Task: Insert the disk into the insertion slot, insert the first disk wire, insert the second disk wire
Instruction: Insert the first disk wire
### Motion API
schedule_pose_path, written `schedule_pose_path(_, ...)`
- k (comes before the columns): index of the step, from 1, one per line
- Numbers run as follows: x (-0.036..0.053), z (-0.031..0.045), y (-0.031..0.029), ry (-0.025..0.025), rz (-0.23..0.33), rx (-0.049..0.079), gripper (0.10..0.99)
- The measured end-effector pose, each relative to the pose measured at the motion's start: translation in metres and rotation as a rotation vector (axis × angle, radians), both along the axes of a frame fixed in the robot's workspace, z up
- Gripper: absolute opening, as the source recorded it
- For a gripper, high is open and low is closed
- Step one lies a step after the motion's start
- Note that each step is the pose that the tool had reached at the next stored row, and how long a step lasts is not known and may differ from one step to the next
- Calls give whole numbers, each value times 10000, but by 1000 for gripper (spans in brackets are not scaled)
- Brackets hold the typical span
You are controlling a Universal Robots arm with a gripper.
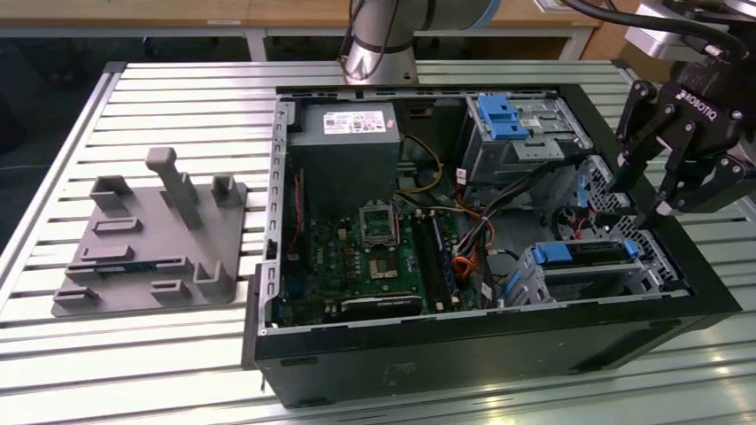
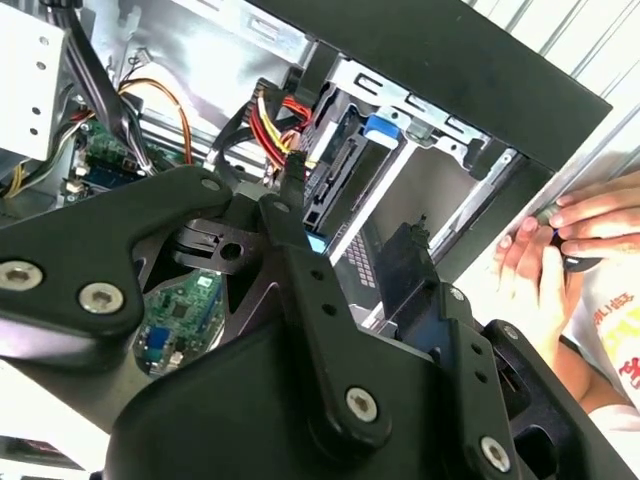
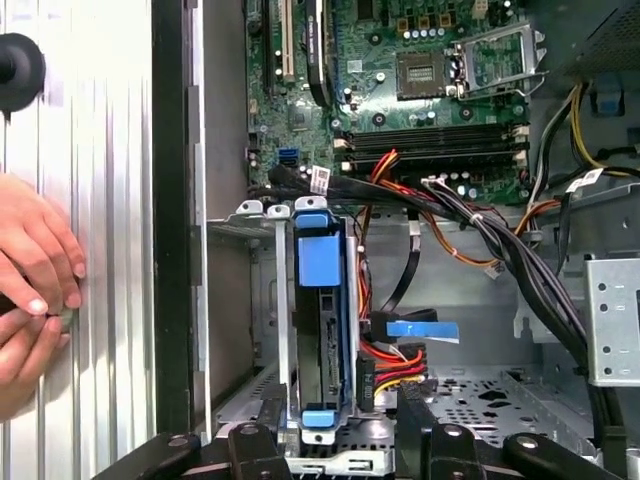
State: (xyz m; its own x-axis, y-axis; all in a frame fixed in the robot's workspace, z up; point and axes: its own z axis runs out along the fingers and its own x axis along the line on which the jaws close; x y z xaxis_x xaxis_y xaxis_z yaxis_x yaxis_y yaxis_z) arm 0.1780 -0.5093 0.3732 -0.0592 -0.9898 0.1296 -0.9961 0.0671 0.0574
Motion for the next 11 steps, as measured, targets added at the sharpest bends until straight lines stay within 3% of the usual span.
schedule_pose_path(7, -1, -51, 61, 1, -4, -34, 541)
schedule_pose_path(10, -1, -76, 62, 0, -4, -36, 408)
schedule_pose_path(11, -2, -84, 62, 0, -3, -37, 408)
